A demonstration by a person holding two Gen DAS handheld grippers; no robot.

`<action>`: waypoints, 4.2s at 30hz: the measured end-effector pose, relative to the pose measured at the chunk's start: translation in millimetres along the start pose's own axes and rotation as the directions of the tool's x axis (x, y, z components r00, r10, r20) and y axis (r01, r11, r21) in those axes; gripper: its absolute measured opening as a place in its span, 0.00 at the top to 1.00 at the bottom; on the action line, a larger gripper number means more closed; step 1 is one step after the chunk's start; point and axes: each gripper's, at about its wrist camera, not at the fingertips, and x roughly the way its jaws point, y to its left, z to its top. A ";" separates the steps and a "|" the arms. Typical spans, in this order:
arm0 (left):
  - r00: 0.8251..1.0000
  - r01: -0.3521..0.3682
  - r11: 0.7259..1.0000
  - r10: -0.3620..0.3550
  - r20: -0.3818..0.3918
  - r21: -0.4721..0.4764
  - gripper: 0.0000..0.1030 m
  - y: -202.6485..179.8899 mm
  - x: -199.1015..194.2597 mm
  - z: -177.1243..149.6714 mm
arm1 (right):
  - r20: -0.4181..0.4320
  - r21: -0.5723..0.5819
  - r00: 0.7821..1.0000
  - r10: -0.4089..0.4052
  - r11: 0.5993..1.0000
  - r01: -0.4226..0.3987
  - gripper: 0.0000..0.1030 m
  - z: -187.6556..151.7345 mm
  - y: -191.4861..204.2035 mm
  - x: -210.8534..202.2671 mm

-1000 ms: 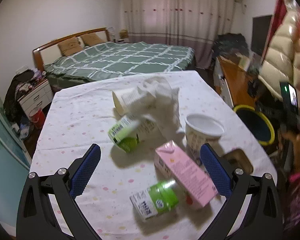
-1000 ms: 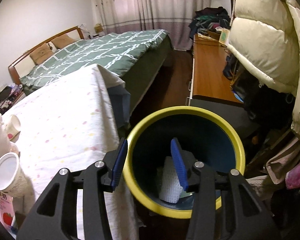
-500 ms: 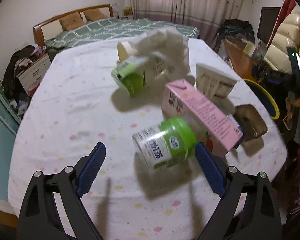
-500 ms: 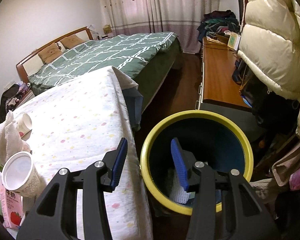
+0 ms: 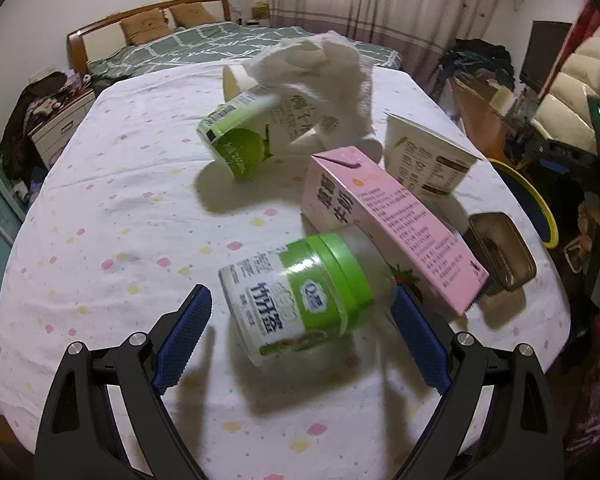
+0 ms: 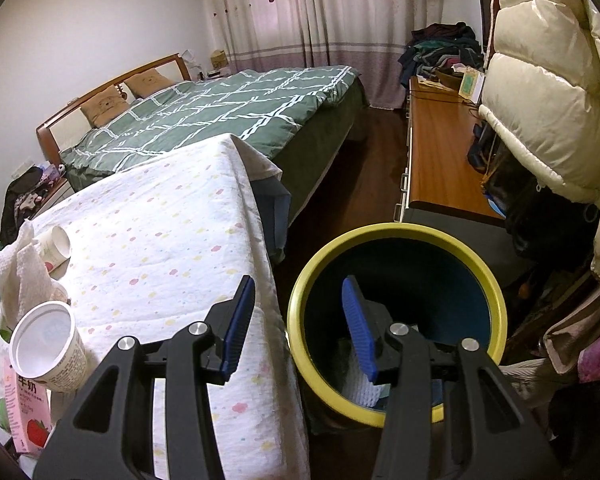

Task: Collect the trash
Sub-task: 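Grasp the green-capped bottle with the left tool, then carry the green-capped bottle to the yellow bin and release it, then grasp the white tissue with the right tool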

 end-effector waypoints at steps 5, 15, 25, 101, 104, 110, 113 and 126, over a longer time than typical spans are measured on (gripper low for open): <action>1.000 0.017 1.000 -0.017 -0.005 -0.026 0.18 2.0 2.0 0.5 | -0.005 -0.003 1.000 0.009 1.000 -0.009 0.58 -1.3 1.6 2.1; 0.999 0.032 0.996 -0.032 0.003 -0.086 0.23 1.2 7.4 -2.5 | -0.008 -0.023 0.999 0.041 0.999 -0.041 0.57 -4.0 14.6 2.8; 0.999 0.031 0.999 -0.030 0.030 -0.040 0.24 24.3 -14.7 0.2 | 0.002 -0.017 0.999 0.047 0.999 -0.047 0.57 -4.8 12.2 -1.0; 0.900 -0.139 0.990 0.143 0.413 -0.039 0.05 90.8 -58.2 131.8 | 0.050 -0.171 0.987 0.154 0.975 -0.144 0.57 -11.9 89.5 -54.8; 0.881 -0.188 0.977 0.214 0.423 -0.103 0.05 127.2 -42.6 130.3 | 0.034 -0.210 0.975 0.218 0.956 -0.206 0.57 -2.8 123.3 -53.7; 0.869 -0.214 0.957 0.278 0.410 -0.195 0.05 170.2 -9.4 120.7 | -0.029 -0.288 0.941 0.336 0.899 -0.330 0.57 5.5 196.7 -47.9; 0.876 -0.214 0.956 0.278 0.395 -0.199 0.05 178.9 -0.5 120.5 | -0.065 -0.328 0.930 0.361 0.873 -0.362 0.57 4.6 227.1 -42.7; 0.883 -0.198 0.963 0.256 0.393 -0.182 0.05 172.6 9.1 117.2 | -0.164 -0.403 0.934 0.316 0.843 -0.356 0.60 1.3 288.1 4.3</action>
